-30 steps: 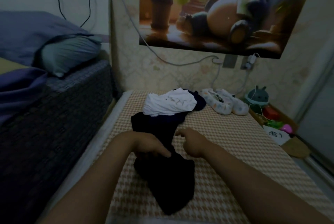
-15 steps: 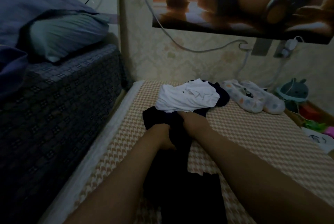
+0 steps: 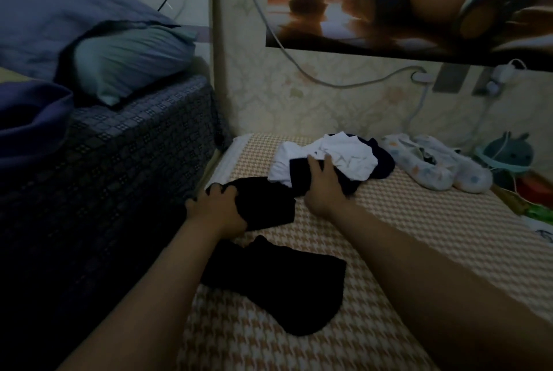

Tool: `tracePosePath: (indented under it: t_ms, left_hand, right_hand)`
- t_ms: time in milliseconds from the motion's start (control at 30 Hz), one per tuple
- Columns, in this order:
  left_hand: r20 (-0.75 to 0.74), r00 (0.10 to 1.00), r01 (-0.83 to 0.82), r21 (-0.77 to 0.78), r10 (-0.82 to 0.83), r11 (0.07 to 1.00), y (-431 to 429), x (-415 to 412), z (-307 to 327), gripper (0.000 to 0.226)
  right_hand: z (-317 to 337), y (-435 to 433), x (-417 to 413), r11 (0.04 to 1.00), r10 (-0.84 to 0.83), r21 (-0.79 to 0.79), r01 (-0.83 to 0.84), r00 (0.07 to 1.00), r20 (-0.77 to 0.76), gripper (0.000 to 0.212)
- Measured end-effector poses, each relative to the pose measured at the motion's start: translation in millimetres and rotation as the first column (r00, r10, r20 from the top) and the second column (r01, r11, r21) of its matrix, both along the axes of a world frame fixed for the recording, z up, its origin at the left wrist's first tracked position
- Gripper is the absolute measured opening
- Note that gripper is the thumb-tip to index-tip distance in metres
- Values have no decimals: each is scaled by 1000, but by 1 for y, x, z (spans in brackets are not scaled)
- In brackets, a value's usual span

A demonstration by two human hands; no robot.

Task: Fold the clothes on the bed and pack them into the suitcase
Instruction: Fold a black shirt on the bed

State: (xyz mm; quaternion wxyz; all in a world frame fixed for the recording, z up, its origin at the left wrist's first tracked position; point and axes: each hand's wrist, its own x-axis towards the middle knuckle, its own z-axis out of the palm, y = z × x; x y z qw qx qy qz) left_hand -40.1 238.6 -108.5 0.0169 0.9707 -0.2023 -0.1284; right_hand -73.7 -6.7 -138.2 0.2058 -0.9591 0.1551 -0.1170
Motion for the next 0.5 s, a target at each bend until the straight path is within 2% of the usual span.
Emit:
tracePosePath:
  t_ms: [33,100,133,200,267,333,400,500]
  left_hand:
    - [-5,1000,-1,-49,1,999,1,-2,-9,67]
    - [68,998,1,-209,13,978,7,-2,-20,45]
    - [122,992,36,-252,-5,967,9,-2,-21,37]
    - [150,980,169,-294,-129,941,11,-8,-13,41]
    - [86,957,288,-392,-277,874,6,-17,-1,44]
    - [84,927,362,-462,-367,810,0,-31,10,45]
    - [130,922,375,-532,-365,759,-5,-45,17,45]
    - [186,924,372,-640,-334,672,-11,-60,16,55]
  right_hand:
    - [-9,10,-5,997,52,-63,-52,999,-1,85]
    - [-24,29,-14,957,233,-162,-242,970,-73,89]
    - [-30,38,-17,924,306,-202,-325,945,-119,91]
    - [-35,59,-25,890,369,-228,-395,917,-152,94]
    - [-28,68,-32,911,359,-191,-365,931,-62,92]
    - [-16,63,-42,902,363,-269,-336,930,53,67]
    - [-4,51,-59,864,399,-399,-306,901,171,34]
    - [18,27,-101,864,365,-472,-173,861,354,19]
